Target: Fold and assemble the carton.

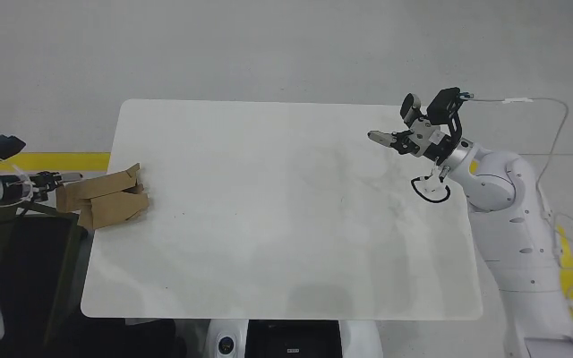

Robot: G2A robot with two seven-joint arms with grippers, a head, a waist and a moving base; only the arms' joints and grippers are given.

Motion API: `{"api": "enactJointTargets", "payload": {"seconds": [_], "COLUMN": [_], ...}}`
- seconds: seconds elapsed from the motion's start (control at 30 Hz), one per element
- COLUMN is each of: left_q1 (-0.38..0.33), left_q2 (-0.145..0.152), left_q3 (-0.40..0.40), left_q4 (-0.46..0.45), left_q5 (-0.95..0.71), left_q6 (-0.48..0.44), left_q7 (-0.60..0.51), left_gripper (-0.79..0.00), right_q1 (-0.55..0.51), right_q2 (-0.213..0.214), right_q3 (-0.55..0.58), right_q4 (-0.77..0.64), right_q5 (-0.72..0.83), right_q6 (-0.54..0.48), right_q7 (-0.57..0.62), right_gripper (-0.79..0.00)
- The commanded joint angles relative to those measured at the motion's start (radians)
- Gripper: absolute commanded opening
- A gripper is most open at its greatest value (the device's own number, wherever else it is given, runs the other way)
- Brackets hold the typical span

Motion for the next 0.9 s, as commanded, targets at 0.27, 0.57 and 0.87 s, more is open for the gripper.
{"api": "enactJointTargets", "payload": {"seconds": [0.27,0.57,0.87], "left_q1": [0.007,-0.008,-0.014], "left_q2": [-0.001,-0.001,-0.012], "left_q3": [0.038,0.032,0.029], "left_q4": [-0.003,0.011,-0.041], "left_q5": [0.023,-0.057,-0.264], "left_q6": [-0.026,-0.044,-0.040], "left_q7": [0.009,0.008,0.004], "left_gripper": [-0.785,-0.785,-0.785], "right_q1": [0.000,0.000,0.000], "right_q2": [0.000,0.000,0.000], "right_q3": [0.000,0.000,0.000], "right_q4": [0.000,0.000,0.000], "right_q5": [0.000,0.000,0.000], "right_q6": [0.000,0.000,0.000], "right_q7": [0.000,0.000,0.000], "right_gripper": [0.000,0.000,0.000]}}
